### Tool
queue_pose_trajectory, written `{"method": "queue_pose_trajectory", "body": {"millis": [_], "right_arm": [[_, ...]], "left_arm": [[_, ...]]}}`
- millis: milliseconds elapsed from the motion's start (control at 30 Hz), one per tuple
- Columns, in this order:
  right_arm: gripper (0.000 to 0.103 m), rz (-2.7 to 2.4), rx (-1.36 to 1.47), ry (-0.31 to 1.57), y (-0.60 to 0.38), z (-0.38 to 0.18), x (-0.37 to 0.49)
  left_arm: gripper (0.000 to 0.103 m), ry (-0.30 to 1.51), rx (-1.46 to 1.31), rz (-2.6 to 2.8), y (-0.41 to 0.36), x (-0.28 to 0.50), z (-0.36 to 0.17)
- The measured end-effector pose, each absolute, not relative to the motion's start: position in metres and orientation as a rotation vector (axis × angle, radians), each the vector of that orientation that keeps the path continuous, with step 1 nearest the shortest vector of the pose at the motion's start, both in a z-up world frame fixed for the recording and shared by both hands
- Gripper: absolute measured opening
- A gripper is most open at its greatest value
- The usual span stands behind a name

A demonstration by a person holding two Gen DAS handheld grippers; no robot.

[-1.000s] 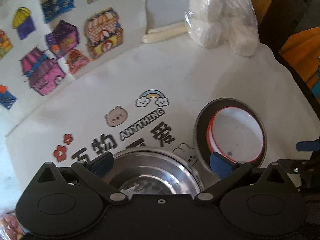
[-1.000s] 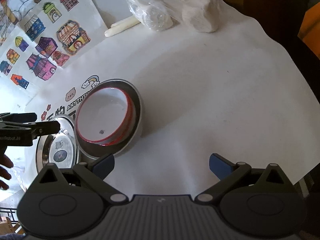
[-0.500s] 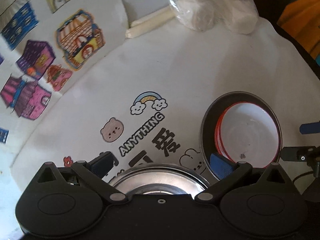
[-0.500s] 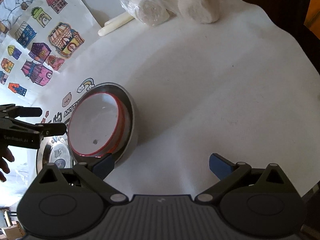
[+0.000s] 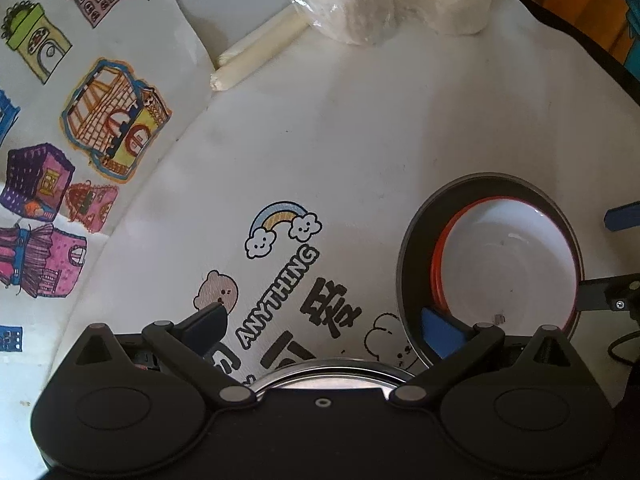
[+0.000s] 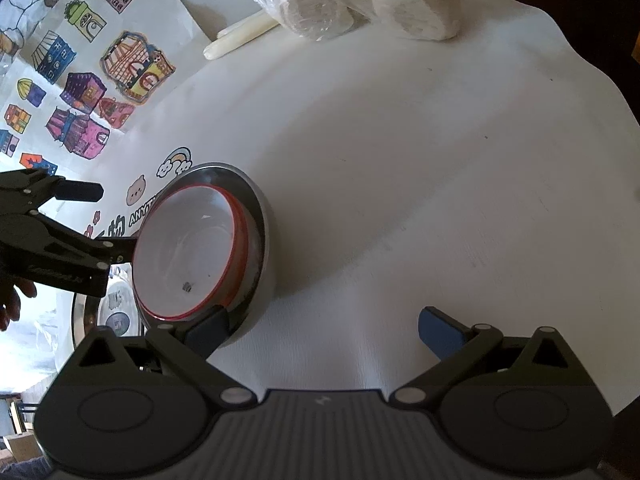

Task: Organize plates and bowls
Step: 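Move both open grippers to the rim of the nested bowl stack, then close both grippers on opposite sides of the stack's steel rim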

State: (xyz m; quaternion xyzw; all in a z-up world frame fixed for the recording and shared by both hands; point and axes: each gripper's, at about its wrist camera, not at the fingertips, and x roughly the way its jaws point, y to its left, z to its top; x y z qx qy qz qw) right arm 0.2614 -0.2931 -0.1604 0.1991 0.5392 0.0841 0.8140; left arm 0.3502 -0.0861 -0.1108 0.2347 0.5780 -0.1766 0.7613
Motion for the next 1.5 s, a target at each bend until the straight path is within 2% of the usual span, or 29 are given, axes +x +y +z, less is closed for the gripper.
{"method": "queue_pose_trajectory", "body": {"millis": [633, 767, 933, 1000, 1133, 1233, 1500], "right_arm": [[0.102, 0.214, 0.416, 1.209, -0.295, -0.16, 0.278], [0.096, 0.231, 0.416, 1.197, -0.295, -0.157, 0.276], [0.083, 0.268, 0.45, 1.184, -0.297, -0.155, 0.275], [0.078, 0.282, 0.466, 1.181, -0.297, -0.156, 0.274], [0.073, 0.3, 0.49, 1.177, -0.297, -0.156, 0.275], [0.068, 0.309, 0.496, 1.178, -0.297, -0.156, 0.275], [0.042, 0.357, 0.511, 1.18, -0.29, -0.152, 0.278]], "left_arm": [[0.102, 1.255, 0.576, -0.35, -0.094, 0.354, -0.115], [0.102, 1.253, 0.579, -0.344, -0.094, 0.353, -0.114], [0.096, 1.264, 0.535, -0.325, -0.094, 0.351, -0.114], [0.085, 1.28, 0.495, -0.335, -0.094, 0.349, -0.114], [0.072, 1.294, 0.453, -0.348, -0.096, 0.346, -0.115], [0.058, 1.31, 0.42, -0.368, -0.097, 0.345, -0.115], [0.018, 1.321, 0.328, -0.405, -0.101, 0.338, -0.116]]}}
